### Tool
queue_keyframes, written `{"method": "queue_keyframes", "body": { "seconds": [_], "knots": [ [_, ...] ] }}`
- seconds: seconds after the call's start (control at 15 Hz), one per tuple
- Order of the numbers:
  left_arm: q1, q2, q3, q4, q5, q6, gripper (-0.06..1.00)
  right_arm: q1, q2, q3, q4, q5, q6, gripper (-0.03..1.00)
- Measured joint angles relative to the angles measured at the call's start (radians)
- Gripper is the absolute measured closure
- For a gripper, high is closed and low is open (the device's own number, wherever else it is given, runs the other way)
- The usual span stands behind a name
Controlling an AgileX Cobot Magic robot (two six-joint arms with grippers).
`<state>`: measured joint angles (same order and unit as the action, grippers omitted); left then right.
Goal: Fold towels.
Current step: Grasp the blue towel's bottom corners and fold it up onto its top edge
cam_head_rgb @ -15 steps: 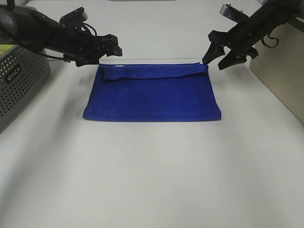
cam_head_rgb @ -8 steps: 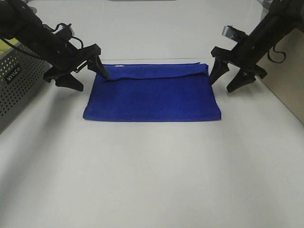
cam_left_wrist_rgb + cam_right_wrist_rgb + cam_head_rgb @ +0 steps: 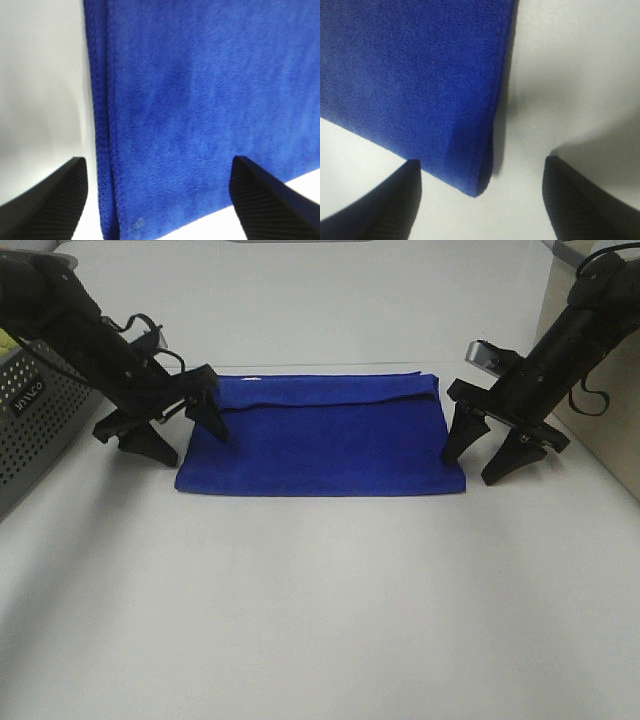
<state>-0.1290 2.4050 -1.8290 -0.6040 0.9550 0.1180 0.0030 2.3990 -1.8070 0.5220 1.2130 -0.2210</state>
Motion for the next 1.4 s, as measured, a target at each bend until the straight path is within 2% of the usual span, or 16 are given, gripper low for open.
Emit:
{"method": "queue_keyframes", "body": {
  "seconds": [0.27, 0.4, 0.47, 0.53, 0.6, 0.67, 0.73, 0.8, 1.13, 1.27, 1.4],
  "knots": [
    [-0.041, 0.025, -0.009, -0.015, 0.007, -0.003, 0.2, 0.009, 0.012, 0.017, 0.079, 0.008, -0.027, 0.29],
    [-0.067, 0.028, -0.011, -0.022, 0.004, -0.003, 0.21, 0.056, 0.015, 0.018, 0.084, 0.007, -0.043, 0.31],
    [-0.078, 0.029, -0.011, -0.022, 0.003, -0.004, 0.25, 0.079, 0.018, 0.018, 0.082, -0.005, -0.048, 0.35],
    [-0.083, 0.033, -0.011, -0.021, 0.003, -0.012, 0.34, 0.095, 0.021, 0.018, 0.076, -0.014, -0.038, 0.42],
    [-0.084, 0.04, -0.011, 0.0, 0.01, -0.022, 0.59, 0.092, 0.021, 0.018, 0.04, -0.032, -0.005, 0.53],
    [-0.081, 0.042, -0.011, 0.025, 0.014, -0.025, 0.75, 0.082, 0.021, 0.018, 0.022, -0.039, 0.017, 0.68],
    [-0.079, 0.043, -0.011, 0.043, 0.019, -0.032, 0.87, 0.069, 0.023, 0.02, 0.013, -0.039, 0.028, 0.91],
    [-0.079, 0.043, -0.011, 0.049, 0.032, -0.039, 0.9, 0.058, 0.023, 0.02, 0.008, -0.035, 0.028, 0.95],
    [-0.083, 0.036, -0.011, 0.096, 0.148, -0.049, 0.9, 0.049, -0.044, 0.103, -0.013, -0.01, 0.029, 0.95],
    [-0.096, 0.019, 0.016, 0.123, 0.219, -0.061, 0.9, 0.049, -0.128, 0.259, -0.012, -0.016, 0.024, 0.95],
    [-0.114, -0.046, 0.126, 0.137, 0.215, -0.067, 0.9, 0.049, -0.198, 0.407, -0.001, -0.06, 0.012, 0.95]
  ]
}}
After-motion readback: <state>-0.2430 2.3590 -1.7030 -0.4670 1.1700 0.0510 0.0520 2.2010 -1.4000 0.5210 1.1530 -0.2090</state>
